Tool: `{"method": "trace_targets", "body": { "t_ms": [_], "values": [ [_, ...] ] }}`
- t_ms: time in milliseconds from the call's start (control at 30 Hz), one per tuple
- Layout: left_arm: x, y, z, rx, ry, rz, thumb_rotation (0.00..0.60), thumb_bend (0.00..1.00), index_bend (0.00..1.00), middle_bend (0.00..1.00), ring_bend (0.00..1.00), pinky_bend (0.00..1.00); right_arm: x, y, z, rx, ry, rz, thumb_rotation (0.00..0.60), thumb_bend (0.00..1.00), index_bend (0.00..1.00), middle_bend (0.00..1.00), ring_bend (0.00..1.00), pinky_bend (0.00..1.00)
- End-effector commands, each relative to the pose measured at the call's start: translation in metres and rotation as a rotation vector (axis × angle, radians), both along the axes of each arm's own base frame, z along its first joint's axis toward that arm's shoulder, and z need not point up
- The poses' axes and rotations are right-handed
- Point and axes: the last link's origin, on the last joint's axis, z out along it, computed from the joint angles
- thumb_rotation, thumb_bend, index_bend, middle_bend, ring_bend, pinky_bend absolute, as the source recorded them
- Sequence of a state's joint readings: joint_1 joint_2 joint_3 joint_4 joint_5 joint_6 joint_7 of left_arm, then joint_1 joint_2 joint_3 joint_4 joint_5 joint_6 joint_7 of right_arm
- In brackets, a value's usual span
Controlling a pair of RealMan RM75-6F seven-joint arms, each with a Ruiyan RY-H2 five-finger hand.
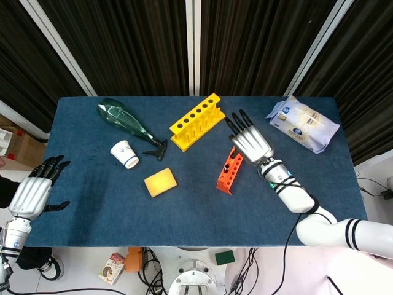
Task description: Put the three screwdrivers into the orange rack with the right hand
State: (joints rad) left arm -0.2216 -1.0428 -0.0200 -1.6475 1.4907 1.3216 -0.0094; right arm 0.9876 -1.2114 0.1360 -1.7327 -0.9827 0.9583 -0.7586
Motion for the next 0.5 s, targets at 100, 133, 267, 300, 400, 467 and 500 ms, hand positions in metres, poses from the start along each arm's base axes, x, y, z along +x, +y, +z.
{"method": "trace_targets", "body": {
  "t_ms": [100,133,267,300,400,467,500],
  "values": [
    [-0.0002,-0.0004,0.0009,0.003,-0.001,0.001,0.6,0.05,0.13,0.03,0.03,0.2,0.0015,0.0013,-0.0009,0.002,0.002,0.008,0.6,0.35,0.58,0.04,0.0,0.0],
    [-0.0003,-0.0005,0.0011,0.003,-0.001,0.001,0.6,0.04,0.13,0.03,0.03,0.2,0.0017,0.0016,-0.0011,0.002,0.002,0.009,0.6,0.35,0.58,0.04,0.0,0.0],
    [-0.0007,-0.0007,0.0011,0.002,-0.002,0.001,0.6,0.04,0.13,0.03,0.03,0.2,0.0024,0.0024,-0.0021,0.003,0.007,0.014,0.6,0.35,0.58,0.04,0.0,0.0],
    [-0.0008,-0.0007,0.0011,0.002,-0.003,0.001,0.6,0.04,0.13,0.03,0.03,0.2,0.0029,0.0028,-0.0023,0.003,0.008,0.016,0.6,0.35,0.58,0.04,0.0,0.0],
    [-0.0011,-0.0008,0.0014,0.003,-0.004,0.001,0.6,0.04,0.13,0.03,0.03,0.2,0.0044,0.0037,-0.0028,0.002,0.011,0.023,0.6,0.35,0.58,0.04,0.0,0.0],
    [-0.001,-0.0008,0.0018,0.004,-0.005,0.0,0.6,0.04,0.13,0.03,0.03,0.2,0.0054,0.0042,-0.0033,0.003,0.012,0.026,0.6,0.35,0.58,0.04,0.0,0.0],
    [-0.001,-0.001,0.002,0.005,-0.005,0.0,0.6,0.04,0.13,0.03,0.03,0.2,0.006,0.0046,-0.0038,0.005,0.013,0.027,0.6,0.35,0.58,0.04,0.0,0.0]
  ]
}}
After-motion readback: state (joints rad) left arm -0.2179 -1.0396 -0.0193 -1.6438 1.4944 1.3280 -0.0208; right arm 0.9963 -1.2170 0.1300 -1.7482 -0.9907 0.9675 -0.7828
